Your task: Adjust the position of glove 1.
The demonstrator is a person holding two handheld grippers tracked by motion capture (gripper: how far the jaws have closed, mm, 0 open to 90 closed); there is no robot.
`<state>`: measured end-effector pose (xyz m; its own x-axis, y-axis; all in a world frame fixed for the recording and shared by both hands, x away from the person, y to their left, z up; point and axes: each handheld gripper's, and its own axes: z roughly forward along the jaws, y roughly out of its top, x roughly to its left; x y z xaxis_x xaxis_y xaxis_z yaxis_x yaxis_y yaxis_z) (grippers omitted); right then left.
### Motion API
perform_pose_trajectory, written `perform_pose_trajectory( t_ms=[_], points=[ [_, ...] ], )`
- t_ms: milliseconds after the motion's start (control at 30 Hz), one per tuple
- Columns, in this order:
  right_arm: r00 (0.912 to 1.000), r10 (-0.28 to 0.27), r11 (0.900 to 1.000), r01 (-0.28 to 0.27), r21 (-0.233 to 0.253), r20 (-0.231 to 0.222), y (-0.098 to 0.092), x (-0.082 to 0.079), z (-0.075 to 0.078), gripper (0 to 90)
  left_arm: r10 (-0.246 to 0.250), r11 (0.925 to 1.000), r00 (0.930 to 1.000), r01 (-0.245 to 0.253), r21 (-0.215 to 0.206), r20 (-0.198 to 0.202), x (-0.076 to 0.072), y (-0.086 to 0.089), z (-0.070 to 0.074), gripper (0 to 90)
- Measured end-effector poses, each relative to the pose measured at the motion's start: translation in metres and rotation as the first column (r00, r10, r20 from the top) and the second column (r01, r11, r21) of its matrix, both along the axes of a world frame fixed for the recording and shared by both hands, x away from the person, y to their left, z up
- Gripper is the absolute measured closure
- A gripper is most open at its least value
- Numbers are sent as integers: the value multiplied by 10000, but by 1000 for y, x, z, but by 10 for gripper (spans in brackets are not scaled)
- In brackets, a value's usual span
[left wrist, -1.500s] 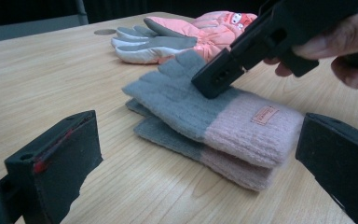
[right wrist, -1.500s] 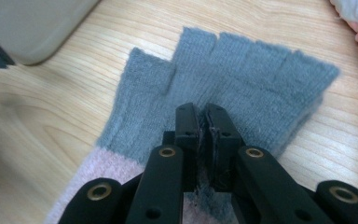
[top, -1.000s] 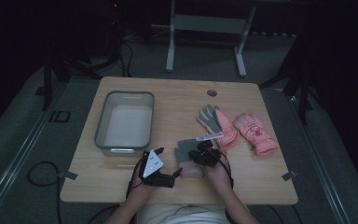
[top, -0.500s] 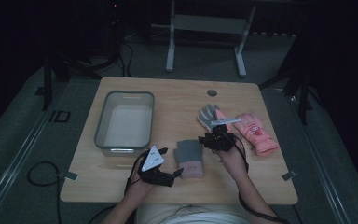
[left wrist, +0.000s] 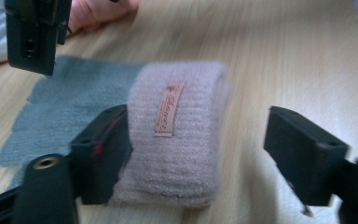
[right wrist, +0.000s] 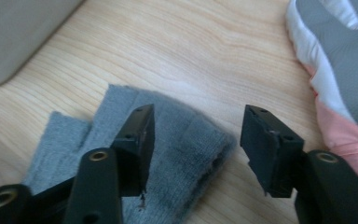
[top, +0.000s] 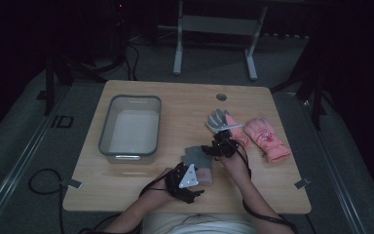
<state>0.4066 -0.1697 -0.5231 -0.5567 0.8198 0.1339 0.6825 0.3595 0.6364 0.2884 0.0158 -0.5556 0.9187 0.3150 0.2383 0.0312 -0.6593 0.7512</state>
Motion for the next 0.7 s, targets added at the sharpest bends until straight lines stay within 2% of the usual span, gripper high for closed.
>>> perform_pose_trajectory(
  t_ms=[200,333,433,567,700],
  points=[
    [9992,23,9993,-38,-381,-411,5,2,-16,364,81,9992,9987,-101,386,504,-1,0,-1,354],
    [9979,-151,9995,133,-294,-627,3,3,-19,327,159,9966,9952,-236,795,962,-4,-3,-3,392],
    [9979,-29,9995,9,-314,-642,4,3,-19,371,211,9941,9916,-345,1031,1280,-5,-4,-3,470],
    [9971,250,9995,-262,-152,-718,6,2,-18,483,286,9944,9942,-388,978,1040,-3,-3,-1,539],
    [9919,380,9991,-355,226,-1209,7,3,-17,638,483,9966,9987,-492,659,151,6,0,5,658]
  ],
)
